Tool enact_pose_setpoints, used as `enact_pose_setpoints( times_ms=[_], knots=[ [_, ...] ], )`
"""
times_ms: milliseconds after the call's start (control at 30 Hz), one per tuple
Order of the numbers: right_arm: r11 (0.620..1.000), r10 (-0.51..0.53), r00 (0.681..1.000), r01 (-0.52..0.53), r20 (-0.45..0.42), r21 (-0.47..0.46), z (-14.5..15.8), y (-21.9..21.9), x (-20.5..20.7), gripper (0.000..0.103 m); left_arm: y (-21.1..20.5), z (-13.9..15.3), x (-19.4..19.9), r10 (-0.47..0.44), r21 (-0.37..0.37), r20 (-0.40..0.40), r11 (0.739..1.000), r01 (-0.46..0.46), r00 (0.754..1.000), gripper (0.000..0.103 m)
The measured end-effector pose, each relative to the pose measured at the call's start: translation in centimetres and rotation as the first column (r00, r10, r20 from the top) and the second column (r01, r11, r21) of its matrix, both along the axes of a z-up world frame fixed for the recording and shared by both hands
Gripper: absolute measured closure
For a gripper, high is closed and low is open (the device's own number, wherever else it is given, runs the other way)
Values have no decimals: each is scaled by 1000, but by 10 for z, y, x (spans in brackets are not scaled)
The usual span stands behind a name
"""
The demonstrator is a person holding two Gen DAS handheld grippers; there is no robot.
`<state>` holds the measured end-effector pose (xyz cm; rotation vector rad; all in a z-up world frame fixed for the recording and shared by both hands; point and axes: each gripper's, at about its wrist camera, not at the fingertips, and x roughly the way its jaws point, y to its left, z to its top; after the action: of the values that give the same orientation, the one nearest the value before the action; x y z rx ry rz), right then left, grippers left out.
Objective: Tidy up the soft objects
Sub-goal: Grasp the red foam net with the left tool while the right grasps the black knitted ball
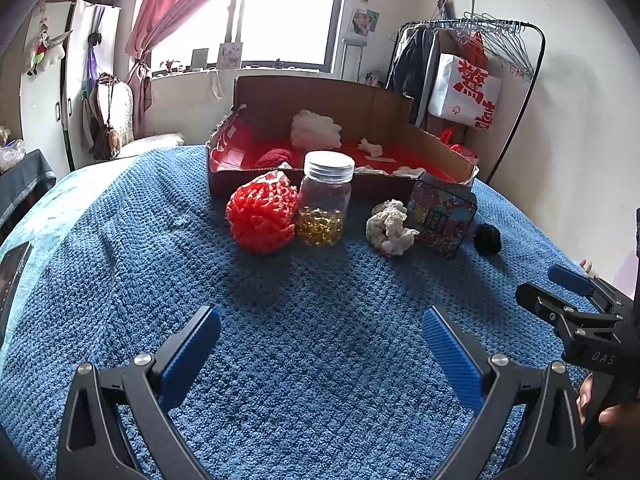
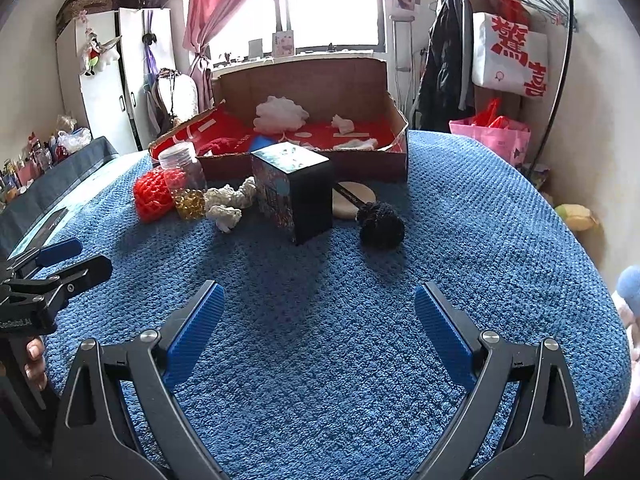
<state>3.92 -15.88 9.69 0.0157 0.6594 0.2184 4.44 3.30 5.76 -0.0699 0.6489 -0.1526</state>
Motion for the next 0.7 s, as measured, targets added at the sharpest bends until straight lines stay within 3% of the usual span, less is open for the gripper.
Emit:
enact_pose_setpoints(
  times_ms=[333,567,700],
  knots=[
    [999,-12,998,10,-65,-41,5,-13,32,6,14,17,38,-46,27,-62,998,48,997,0],
    [999,20,986,-27,-167,-39,2,-28,73,6,31,23,78,-101,39,-116,994,106,988,0],
    [996,16,982,-32,-189,-81,-4,-30,90,6,36,18,102,-147,26,-163,988,153,976,9]
  ],
)
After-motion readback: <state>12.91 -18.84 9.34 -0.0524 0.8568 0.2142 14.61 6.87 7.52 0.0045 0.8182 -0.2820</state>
